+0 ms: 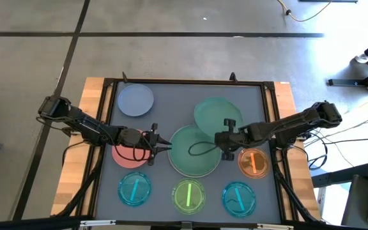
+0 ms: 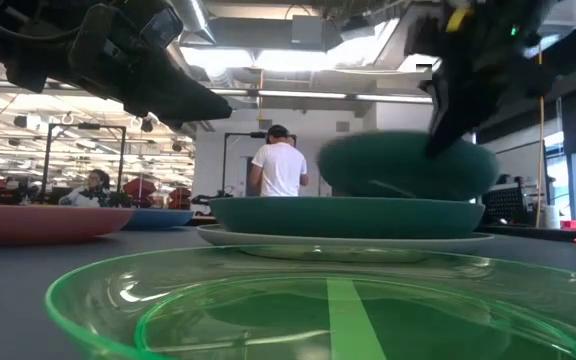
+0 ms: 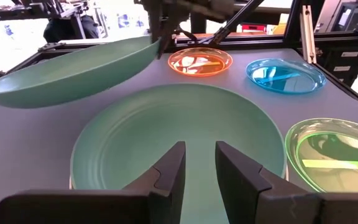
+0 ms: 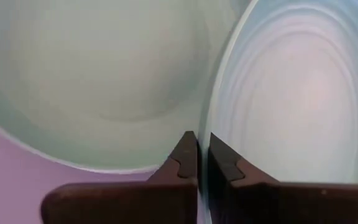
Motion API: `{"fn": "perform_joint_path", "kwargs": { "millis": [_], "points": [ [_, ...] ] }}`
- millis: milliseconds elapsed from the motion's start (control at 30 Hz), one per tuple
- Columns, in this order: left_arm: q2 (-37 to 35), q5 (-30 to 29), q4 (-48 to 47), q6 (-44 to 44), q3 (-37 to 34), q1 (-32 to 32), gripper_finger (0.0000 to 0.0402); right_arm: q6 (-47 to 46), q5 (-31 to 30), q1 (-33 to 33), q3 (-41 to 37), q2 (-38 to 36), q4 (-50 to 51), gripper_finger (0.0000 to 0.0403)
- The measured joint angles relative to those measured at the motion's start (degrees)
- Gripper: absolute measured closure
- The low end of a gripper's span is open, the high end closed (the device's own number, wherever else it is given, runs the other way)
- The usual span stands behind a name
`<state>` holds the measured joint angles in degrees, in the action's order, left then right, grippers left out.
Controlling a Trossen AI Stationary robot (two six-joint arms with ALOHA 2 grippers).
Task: Stack plastic plates
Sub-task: Stack the green plate on the mint green plate
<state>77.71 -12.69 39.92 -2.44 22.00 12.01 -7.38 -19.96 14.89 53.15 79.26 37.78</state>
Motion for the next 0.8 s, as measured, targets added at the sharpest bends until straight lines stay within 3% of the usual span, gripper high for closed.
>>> {"fn": "perform_joint_path", "kwargs": {
  "millis": [167, 467, 800],
  "points": [
    [0.0, 0.0, 0.0, 0.01, 0.0, 0.0, 0.032, 3.11, 0.27, 3.77, 0.65, 0.0, -4.38, 0.0403],
    [-0.08, -0.48, 0.11, 0.07, 0.0, 0.0, 0.032, 8.21, 6.27, 8.32, 0.65, 0.0, -12.56, 0.0402],
    [-10.16, -3.61, -0.72, 0.05, 0.02, 0.26, 0.032, 9.26, 11.52, 9.25, 0.65, 1.47, -16.02, 0.0402]
  ]
}}
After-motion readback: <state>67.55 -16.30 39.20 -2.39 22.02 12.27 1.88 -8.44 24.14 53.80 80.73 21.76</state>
